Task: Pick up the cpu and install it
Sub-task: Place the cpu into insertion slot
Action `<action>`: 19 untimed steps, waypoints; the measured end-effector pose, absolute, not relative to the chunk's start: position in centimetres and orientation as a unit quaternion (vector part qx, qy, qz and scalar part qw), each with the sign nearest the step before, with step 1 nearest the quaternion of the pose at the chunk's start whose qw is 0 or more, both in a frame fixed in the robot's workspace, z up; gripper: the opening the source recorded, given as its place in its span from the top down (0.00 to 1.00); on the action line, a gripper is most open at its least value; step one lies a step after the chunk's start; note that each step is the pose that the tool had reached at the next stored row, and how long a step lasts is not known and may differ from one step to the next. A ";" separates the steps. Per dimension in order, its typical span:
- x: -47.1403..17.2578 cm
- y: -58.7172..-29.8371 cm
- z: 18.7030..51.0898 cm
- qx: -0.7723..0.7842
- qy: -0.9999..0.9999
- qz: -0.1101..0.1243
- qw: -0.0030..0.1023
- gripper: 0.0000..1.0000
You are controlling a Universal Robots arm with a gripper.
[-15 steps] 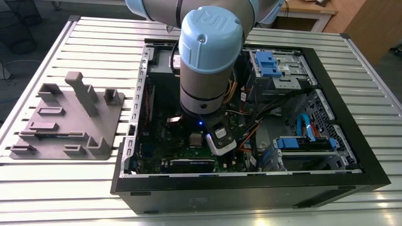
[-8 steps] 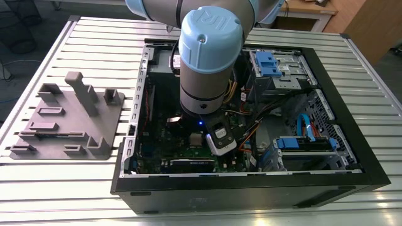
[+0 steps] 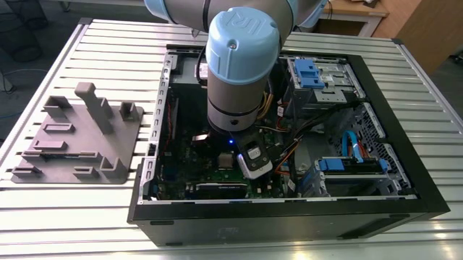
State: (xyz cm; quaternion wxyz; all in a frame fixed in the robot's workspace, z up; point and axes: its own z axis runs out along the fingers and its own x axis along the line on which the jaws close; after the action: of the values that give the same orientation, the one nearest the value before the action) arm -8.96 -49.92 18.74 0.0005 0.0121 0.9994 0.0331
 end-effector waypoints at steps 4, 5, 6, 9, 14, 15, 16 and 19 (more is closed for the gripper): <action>-9.0 -49.9 18.7 0.012 0.999 0.033 0.000 0.53; -9.0 -49.9 18.7 0.012 0.999 0.033 0.000 0.53; -9.0 -49.9 18.7 0.012 0.999 0.033 0.000 0.53; -9.0 -49.9 18.7 0.012 0.999 0.033 0.000 0.53; -9.0 -49.9 18.8 0.012 0.999 0.033 0.000 0.53; -9.0 -49.9 18.8 0.012 0.999 0.033 0.001 0.53; -9.0 -49.9 18.8 0.012 0.999 0.033 0.000 0.53; -9.0 -49.9 18.8 0.012 0.999 0.033 0.000 0.53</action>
State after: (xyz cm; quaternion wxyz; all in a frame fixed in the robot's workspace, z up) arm -8.96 -49.92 18.77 0.0005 0.0121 0.9994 0.0331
